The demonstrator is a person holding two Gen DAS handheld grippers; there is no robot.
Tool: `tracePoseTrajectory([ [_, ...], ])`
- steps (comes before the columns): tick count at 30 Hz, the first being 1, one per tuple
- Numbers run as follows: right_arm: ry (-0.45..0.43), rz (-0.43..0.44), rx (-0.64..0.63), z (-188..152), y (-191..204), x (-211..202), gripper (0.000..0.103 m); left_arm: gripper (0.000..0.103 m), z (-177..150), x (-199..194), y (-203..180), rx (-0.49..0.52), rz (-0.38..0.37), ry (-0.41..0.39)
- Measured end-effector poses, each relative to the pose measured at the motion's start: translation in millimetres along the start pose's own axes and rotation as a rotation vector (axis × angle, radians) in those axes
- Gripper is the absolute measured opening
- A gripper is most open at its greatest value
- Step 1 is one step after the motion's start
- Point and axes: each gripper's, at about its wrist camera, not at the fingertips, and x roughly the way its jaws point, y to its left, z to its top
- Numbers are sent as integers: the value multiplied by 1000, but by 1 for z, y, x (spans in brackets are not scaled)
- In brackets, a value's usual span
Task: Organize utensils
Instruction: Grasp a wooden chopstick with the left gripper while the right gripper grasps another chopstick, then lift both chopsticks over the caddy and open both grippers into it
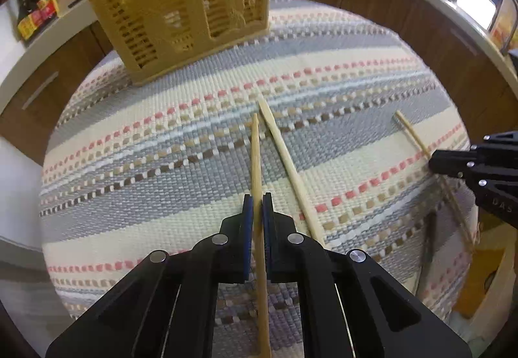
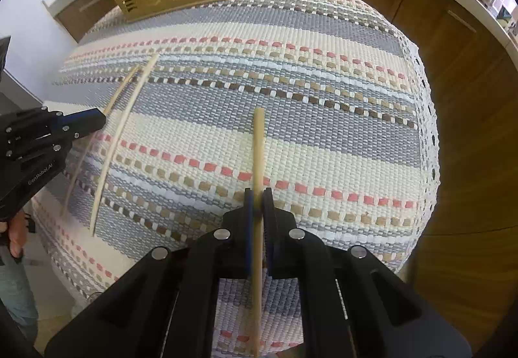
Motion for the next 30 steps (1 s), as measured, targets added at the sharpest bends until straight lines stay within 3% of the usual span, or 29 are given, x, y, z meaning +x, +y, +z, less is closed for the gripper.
tracePoseTrajectory([
  [5,-78,35,-4,7,1,-22,4,4,1,-37,16,-57,-52,-131],
  [11,-287,108,-50,33,14,-77,4,4,15,-98,34,-119,-110,-343],
  [17,-512,162,-78,80,26,-129,4,4,47,-159,55,-164,-111,-549],
  [25,-740,236,-42,153,27,-166,4,4,107,-187,75,-222,-107,-749],
  [30,-915,163,-62,200,27,-174,4,4,138,-183,95,-227,-89,-858],
])
